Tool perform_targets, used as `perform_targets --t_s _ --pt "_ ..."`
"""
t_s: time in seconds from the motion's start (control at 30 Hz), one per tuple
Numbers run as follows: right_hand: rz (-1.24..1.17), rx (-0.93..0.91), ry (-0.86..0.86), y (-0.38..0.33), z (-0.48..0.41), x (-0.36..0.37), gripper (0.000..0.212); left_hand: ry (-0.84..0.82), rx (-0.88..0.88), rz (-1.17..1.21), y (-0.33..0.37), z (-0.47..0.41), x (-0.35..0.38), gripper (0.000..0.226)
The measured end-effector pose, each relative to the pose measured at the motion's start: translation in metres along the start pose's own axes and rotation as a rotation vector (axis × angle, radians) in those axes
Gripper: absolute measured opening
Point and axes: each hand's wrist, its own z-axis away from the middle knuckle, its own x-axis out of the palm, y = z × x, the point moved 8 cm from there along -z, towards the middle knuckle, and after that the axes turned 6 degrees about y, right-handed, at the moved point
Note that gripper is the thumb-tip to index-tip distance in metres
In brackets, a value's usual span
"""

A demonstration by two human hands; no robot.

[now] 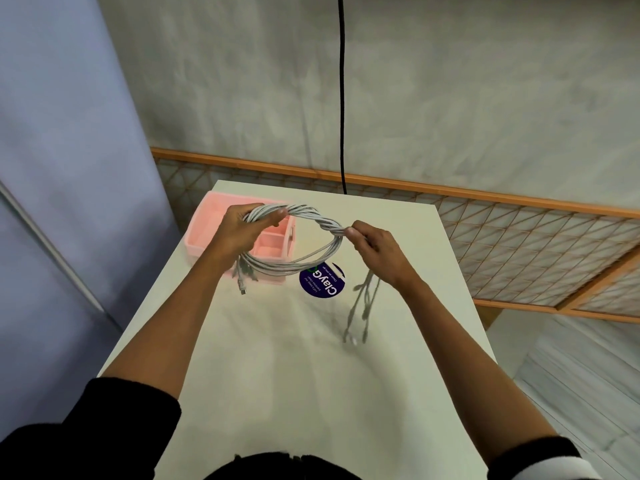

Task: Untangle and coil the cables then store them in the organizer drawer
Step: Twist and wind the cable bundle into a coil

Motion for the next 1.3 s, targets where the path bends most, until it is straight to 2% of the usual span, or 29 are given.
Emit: perform_targets --t_s 0.13,0.23,0.33,0.43,0.5,0.6,0.67,0.73,0.9,1.0,1.07,1.2,1.3 --pt "-0.1 0.07 0.005 0.01 0.005 0.002 0.025 -0.328 -0.133 0.187 -0.014 0.011 0.019 0.061" --pt "-0.103 0.068 -0.002 0.01 0.005 0.002 0.022 -0.557 -0.344 0.382 -0.021 0.024 0.032 0.083" --pt "-0.08 0.054 -0.016 0.005 0.007 0.002 0.024 -0.648 -0.501 0.467 -0.023 0.036 0.041 0.09" --pt "-0.011 0.0 -0.029 -0.001 0.008 0.009 0.024 -0.734 -0.55 0.41 -0.018 0.043 0.057 0.086" --pt "0.038 -0.062 -0.03 -0.006 0.009 0.013 0.023 -0.734 -0.532 0.324 -0.014 0.043 0.065 0.076" --pt "0.197 -0.15 0.017 -0.011 0.012 0.016 0.025 -0.631 -0.408 0.143 -0.01 0.032 0.069 0.053" --pt "0.416 -0.211 0.102 -0.012 0.016 0.016 0.033 -0.545 -0.322 0.033 -0.007 0.025 0.069 0.048" --pt "0.524 -0.243 0.178 -0.016 0.022 0.016 0.041 -0.468 -0.256 -0.072 -0.004 0.022 0.069 0.046" --pt "0.558 -0.339 0.241 -0.026 0.027 0.022 0.023 -0.298 -0.159 -0.233 -0.007 0.017 0.067 0.048" --pt "0.58 -0.467 0.205 -0.035 0.03 0.03 0.02 -0.275 -0.144 -0.277 -0.014 0.013 0.065 0.035" --pt "0.596 -0.508 0.192 -0.038 0.03 0.03 0.016 -0.275 -0.066 -0.334 -0.014 0.011 0.064 0.031" --pt "0.544 -0.445 0.16 -0.031 0.026 0.023 0.034 -0.307 0.096 -0.389 -0.007 0.014 0.064 0.048" --pt "0.423 -0.305 0.066 -0.017 0.018 0.019 0.034 -0.369 0.094 -0.392 -0.003 0.017 0.063 0.058"
